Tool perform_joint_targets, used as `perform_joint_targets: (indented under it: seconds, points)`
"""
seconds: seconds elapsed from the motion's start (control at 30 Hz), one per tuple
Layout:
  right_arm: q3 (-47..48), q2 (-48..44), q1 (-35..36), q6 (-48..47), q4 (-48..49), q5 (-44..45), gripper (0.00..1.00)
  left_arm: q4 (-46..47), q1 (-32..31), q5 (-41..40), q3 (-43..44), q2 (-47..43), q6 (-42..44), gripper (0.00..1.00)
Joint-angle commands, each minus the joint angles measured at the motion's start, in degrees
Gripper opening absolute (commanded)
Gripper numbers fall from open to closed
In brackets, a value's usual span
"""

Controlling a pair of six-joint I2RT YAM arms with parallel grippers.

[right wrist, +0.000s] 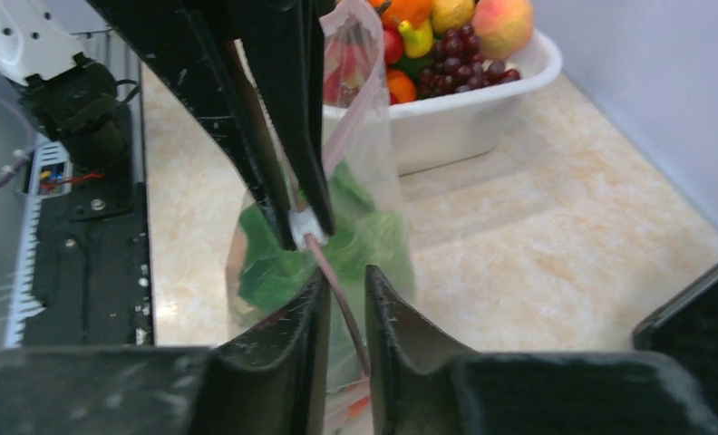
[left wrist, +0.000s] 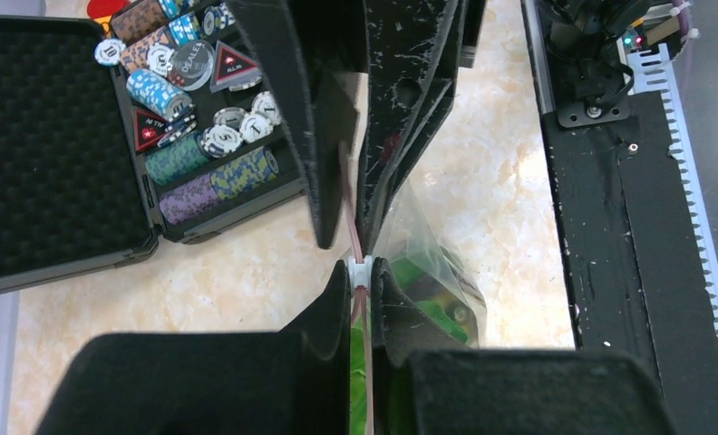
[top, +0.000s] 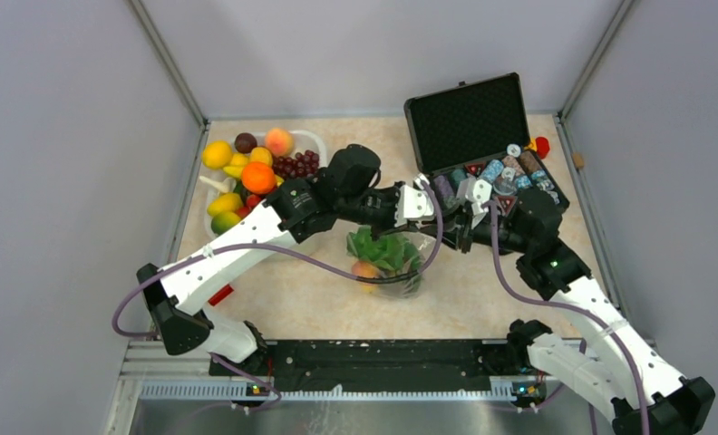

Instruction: Place the food in the zip-top bag and seal the zipper

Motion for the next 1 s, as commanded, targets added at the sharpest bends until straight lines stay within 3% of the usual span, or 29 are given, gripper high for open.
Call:
perform_joint_targets:
  seconds: [0.0,0.03,0.33,0.53,0.57,0.63,0.7,0.87,0.97]
  points:
    - [1.8,-0.8,0.9,-2.2,-0.6,0.5,0.09,0.9,-0.4,-0.8,0.7,-1.1,-0.1,0.0]
    - [1.2,-1.5,0.9,-2.1,-0.4,0.6,0.01,1.2,-0.4,-1.6,-0.3,-1.7,0.1,0.0]
    - [-3.8,-7.3,0.9,0.5,2.0,10.7,0.0,2.3,0.9,-7.8,-6.3,-7.1,0.0,0.0]
    - [-7.3,-11.5,0.9,2.2,4.4,13.9,0.0,2.6,7.3,-8.4,-12.6,-13.6,-0.8,0.0]
    - [-7.2,-11.2,0.9,2.6,4.4,12.7,0.02,3.0,7.7,-7.9,-12.8,-14.1,-0.9,0.0]
    - [-6.2,-10.1,0.9,3.3,5.5,8.5,0.26,3.6,7.8,-6.1,-12.5,-14.6,-1.0,0.0]
    - [-3.7,-8.1,0.9,3.6,5.4,3.9,0.41,4.0,7.8,-3.5,-11.3,-14.0,-1.3,0.0]
    - [3.6,-4.0,0.9,2.4,1.6,1.9,0.6,4.1,7.7,1.2,-7.5,-11.7,-1.9,0.0]
    - [8.5,-1.0,0.9,0.1,-2.9,0.6,0.62,4.0,7.5,2.3,-6.0,-11.0,-1.9,0.0]
